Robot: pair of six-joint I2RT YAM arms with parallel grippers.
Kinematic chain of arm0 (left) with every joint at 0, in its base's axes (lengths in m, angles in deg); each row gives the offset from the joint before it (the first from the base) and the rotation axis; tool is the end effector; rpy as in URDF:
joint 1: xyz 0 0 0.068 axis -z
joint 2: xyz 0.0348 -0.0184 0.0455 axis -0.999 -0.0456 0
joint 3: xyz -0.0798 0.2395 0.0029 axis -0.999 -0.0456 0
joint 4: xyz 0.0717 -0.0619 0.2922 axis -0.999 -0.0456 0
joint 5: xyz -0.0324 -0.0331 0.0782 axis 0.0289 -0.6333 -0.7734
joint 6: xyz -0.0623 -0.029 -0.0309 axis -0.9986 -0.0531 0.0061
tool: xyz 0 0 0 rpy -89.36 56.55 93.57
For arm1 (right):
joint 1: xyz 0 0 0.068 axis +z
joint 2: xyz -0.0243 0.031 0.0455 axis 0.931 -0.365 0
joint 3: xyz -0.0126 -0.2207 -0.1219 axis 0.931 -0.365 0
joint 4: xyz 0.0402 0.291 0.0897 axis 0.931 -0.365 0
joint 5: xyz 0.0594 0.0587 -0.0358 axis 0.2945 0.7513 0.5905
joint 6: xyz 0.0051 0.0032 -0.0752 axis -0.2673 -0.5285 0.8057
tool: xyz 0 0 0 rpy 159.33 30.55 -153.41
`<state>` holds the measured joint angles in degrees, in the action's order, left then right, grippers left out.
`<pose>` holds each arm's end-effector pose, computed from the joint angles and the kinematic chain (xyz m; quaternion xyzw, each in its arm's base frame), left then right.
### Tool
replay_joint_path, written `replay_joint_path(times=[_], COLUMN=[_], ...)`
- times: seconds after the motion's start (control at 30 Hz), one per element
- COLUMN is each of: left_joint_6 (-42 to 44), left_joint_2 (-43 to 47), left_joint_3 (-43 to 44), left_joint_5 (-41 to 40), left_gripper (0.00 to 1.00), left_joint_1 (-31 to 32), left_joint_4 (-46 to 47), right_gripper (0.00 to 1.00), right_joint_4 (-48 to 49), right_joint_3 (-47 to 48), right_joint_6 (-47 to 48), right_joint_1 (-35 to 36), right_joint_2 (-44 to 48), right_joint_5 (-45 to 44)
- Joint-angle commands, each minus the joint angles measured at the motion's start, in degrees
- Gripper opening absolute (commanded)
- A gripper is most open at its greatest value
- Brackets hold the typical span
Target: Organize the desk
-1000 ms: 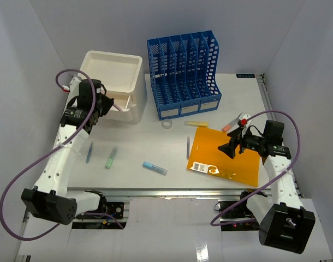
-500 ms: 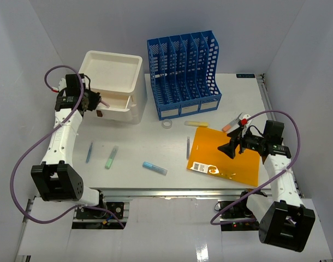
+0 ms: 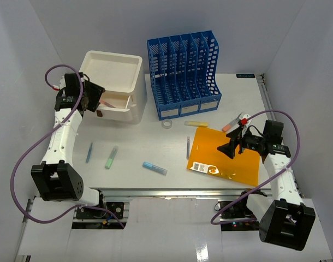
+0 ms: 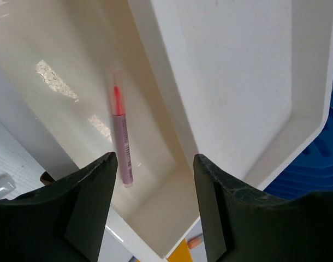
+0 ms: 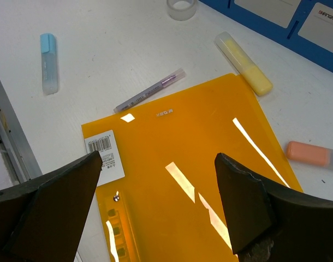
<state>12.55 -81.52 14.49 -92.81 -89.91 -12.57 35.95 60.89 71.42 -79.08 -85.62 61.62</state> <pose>0.3858 0.0208 0.3194 -0.4828 0.7678 -0.1796 0.3810 0.2639 0.0063 0.2030 -0.3689 0.7356 0.2713 0.4992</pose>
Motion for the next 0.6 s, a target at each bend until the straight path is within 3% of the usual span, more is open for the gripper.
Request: replay_joint_path(times=[0.0, 0.13, 0.2, 0.27, 0.4, 0.47, 0.57], left_joint_6=[1.97, 6.89, 9.26, 12.99, 19.41, 21.68, 22.99], left_joint_2=[4.38, 10.92, 16.05, 19.74, 31.62, 34.99, 39.99], left_joint_3=[-1.29, -5.88, -10.39, -13.71, -24.65, -28.79, -32.18], left_joint_5=[5.37, 12.84, 16.65, 21.86, 32.34, 34.60, 36.43], left_gripper=[0.72, 0.79, 0.80, 0.90, 0.98, 0.98, 0.98], left_joint_1=[-0.24, -0.29, -0.29, -0.29, -0.29, -0.30, -0.29], left_joint_4=[3.99, 10.80, 15.76, 20.53, 30.39, 31.89, 31.16], right_gripper=[0.91, 0.90, 0.90, 0.90, 0.90, 0.90, 0.90], right_joint_4=[0.93, -0.67, -0.96, 0.14, 4.16, 5.65, 5.27], right_joint_3=[1.12, 4.87, 6.53, 8.09, 10.12, 11.93, 15.56], right_joint_6=[-2.20, -6.05, -9.01, -13.56, -22.83, -26.94, -31.61], right_joint_1=[2.28, 9.48, 16.77, 24.38, 35.60, 40.33, 43.17], right_joint_2=[-0.67, -1.83, -2.94, -4.58, -9.10, -12.76, -19.46], right_joint_5=[-2.96, -16.41, -23.91, -29.09, -43.38, -50.39, -52.98])
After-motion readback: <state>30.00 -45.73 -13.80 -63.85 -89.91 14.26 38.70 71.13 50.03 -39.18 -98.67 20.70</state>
